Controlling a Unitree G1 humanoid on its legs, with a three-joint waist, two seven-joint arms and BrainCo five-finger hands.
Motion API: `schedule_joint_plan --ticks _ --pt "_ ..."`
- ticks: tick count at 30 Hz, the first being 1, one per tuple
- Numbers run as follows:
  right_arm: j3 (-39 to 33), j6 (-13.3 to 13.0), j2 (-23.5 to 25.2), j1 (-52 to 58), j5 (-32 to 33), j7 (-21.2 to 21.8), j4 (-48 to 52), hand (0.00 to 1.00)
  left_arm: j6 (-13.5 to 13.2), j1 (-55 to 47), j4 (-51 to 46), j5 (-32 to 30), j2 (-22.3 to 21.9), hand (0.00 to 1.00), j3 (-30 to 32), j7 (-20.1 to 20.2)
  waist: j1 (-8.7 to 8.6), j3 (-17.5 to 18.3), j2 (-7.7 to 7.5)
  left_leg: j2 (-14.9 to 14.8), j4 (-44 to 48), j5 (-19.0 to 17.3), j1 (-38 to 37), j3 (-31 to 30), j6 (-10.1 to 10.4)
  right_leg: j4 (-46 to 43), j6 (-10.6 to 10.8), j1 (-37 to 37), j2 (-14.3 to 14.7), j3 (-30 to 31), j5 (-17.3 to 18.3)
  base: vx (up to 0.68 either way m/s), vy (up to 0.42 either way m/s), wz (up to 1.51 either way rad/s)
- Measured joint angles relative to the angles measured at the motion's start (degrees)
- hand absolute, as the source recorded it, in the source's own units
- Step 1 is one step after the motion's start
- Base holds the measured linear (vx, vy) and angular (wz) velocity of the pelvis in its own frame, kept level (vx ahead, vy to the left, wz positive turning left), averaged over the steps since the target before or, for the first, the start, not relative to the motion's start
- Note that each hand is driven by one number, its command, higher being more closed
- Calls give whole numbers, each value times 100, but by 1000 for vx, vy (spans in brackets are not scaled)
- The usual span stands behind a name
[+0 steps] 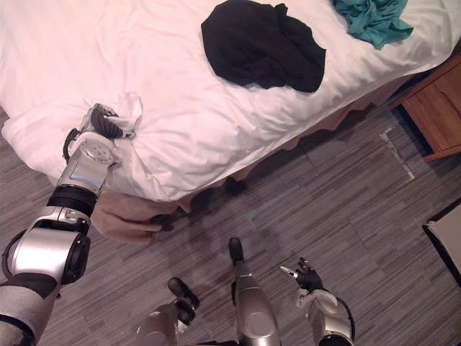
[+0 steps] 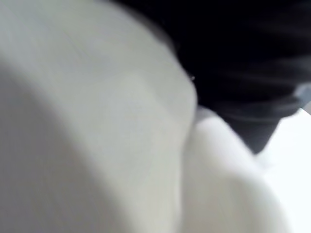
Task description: Tidy the bed and pick cloth on bed and put in laundry
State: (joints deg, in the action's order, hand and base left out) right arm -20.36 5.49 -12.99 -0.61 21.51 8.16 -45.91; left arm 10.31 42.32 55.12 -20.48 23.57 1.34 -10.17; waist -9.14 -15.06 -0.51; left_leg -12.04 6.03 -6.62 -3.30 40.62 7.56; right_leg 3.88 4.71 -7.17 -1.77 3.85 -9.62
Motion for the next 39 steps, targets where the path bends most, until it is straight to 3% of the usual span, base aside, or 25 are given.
schedule_joint_plan --ticks 2,3,5,6,11,15,16,20,22,24,27,29,31,35,37,39 --pt "-232 1 -196 50 -11 5 -67 0 -143 -667 -8 369 -78 100 76 -18 14 298 140 -23 -80 18 -259 140 31 1 -4 194 56 -15 5 -1 -23 -10" --pt "-407 -4 -383 90 -36 -11 -147 0 -214 -1091 5 780 -212 100 223 -90 13 549 289 -19 -232 3 -341 116 55 38 15 331 82 -60 41 -28 -17 21" --pt "-598 -19 -547 168 -142 -51 -365 0 -240 -1572 6 1075 -286 100 289 -94 29 891 271 63 -355 -54 -428 -29 90 62 -67 496 2 -264 339 -25 -34 43" --pt "-757 -24 -628 171 -138 -98 -497 0 -238 -1912 6 1223 -291 0 337 -90 51 1008 279 72 -420 -50 -513 -136 90 75 -95 624 -8 -394 395 -37 -65 55" --pt "-888 -260 -1339 12 -124 -286 -431 0 -140 -3062 -10 1574 -256 0 799 -93 303 1417 197 159 -796 219 -558 -536 127 116 -84 817 -69 -875 480 -54 -46 49" --pt "-812 -611 -1805 -434 -107 -363 452 0 -479 -3931 -115 2140 -203 0 1197 -34 434 1578 39 190 -902 327 -515 -764 119 120 -77 859 -95 -1084 520 -25 -25 34" --pt "-752 -685 -2011 -547 -63 -366 703 100 -617 -4164 -200 2231 -199 0 1292 74 495 1601 -18 213 -923 372 -471 -875 127 120 -83 861 -128 -1174 536 2 -27 33" --pt "-611 -787 -2506 -930 -62 -138 1059 100 -1094 -4658 -393 2713 -217 0 1388 556 602 1612 -43 361 -1010 485 -394 -1212 64 120 -79 844 -236 -1390 550 14 2 37" --pt "-339 -792 -2680 -1154 -57 256 1183 100 -1305 -4861 -655 3317 -300 0 1426 900 611 1606 -37 459 -1012 499 -304 -1393 38 119 -66 838 -326 -1533 557 -3 27 34" --pt "50 -780 -2764 -1387 -57 670 1184 100 -1411 -4925 -732 3663 -395 0 1495 926 647 1597 -42 517 -1015 507 -267 -1484 21 119 -58 841 -361 -1617 559 -5 24 22" --pt "901 -803 -2772 -1844 -73 1201 1382 100 -1516 -5087 -718 3754 -502 0 1595 907 723 1536 -49 572 -1019 502 -255 -1640 -1 119 -48 868 -403 -1707 559 -14 5 14" --pt "1383 -966 -2770 -2139 -85 1370 1390 100 -1534 -5091 -667 3869 -593 0 1725 888 759 1410 -88 586 -1021 525 -252 -1728 -37 120 -44 909 -418 -1790 561 -40 -10 22" --pt "2041 -1126 -2737 -2721 -74 1600 1385 100 -1739 -5074 -482 4133 -805 0 1798 934 905 1296 -118 610 -1086 586 -197 -1857 -114 121 -33 886 -433 -1903 554 -67 -19 24" --pt "2536 -1456 -2449 -3514 -73 1890 1379 100 -1891 -5083 -436 4775 -1206 0 1771 1072 1011 1143 -90 662 -1091 653 -63 -2094 -174 121 -21 844 -490 -2112 546 -41 -9 31" --pt "2861 -1501 -2264 -3871 -75 2051 1452 100 -1883 -4989 -447 5364 -1355 0 1718 1208 1177 1001 -99 667 -1075 681 26 -2146 -195 121 -15 834 -505 -2150 529 -29 -4 21" --pt "3222 -1505 -2106 -4401 -79 2085 1578 100 -1890 -4685 -570 5559 -1435 0 1530 1303 1259 604 -156 671 -940 761 334 -2416 -246 120 -46 735 -527 -2349 471 -75 -15 50"
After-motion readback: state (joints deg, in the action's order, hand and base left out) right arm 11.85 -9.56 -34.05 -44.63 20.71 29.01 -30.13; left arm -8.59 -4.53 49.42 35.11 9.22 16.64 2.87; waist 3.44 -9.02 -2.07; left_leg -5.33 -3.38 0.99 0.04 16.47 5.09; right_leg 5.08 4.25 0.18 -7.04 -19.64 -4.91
